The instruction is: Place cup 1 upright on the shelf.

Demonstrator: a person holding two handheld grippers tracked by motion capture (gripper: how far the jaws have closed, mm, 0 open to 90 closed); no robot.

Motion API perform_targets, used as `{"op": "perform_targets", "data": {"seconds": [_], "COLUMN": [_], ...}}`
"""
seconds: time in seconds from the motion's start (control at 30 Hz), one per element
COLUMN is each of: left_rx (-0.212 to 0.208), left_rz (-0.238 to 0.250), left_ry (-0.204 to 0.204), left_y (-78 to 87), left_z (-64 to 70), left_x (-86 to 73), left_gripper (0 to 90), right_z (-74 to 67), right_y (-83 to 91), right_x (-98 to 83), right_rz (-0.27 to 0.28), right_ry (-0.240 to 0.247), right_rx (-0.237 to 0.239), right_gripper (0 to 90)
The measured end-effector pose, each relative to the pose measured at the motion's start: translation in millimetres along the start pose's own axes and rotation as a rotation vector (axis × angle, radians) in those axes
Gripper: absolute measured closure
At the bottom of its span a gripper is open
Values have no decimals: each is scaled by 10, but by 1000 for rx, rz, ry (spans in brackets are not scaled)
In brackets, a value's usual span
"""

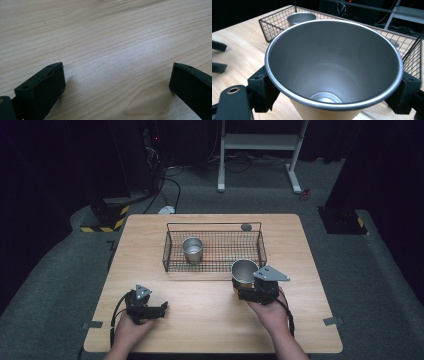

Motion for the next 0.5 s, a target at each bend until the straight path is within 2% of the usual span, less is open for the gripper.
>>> {"op": "perform_targets", "data": {"seconds": [0.5], "left_rx": [0], "left_rz": [0], "left_ry": [0], "left_y": [0], "left_z": [0], "left_x": [0], "left_gripper": [4], "right_z": [152], "right_y": [54], "right_x": [373], "right_rz": [27], "right_ry": [-7], "right_rx": [-34], "right_gripper": [137]}}
Point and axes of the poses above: each handheld gripper's, and its own axes: y roughly backward along the jaws, x roughly out of its top, z roughly to its right, the point moved 5 cm from there along -y, roughly forward along the jaws, and after that the axes turned 7 degrees about -z, right-handed, at the moved point
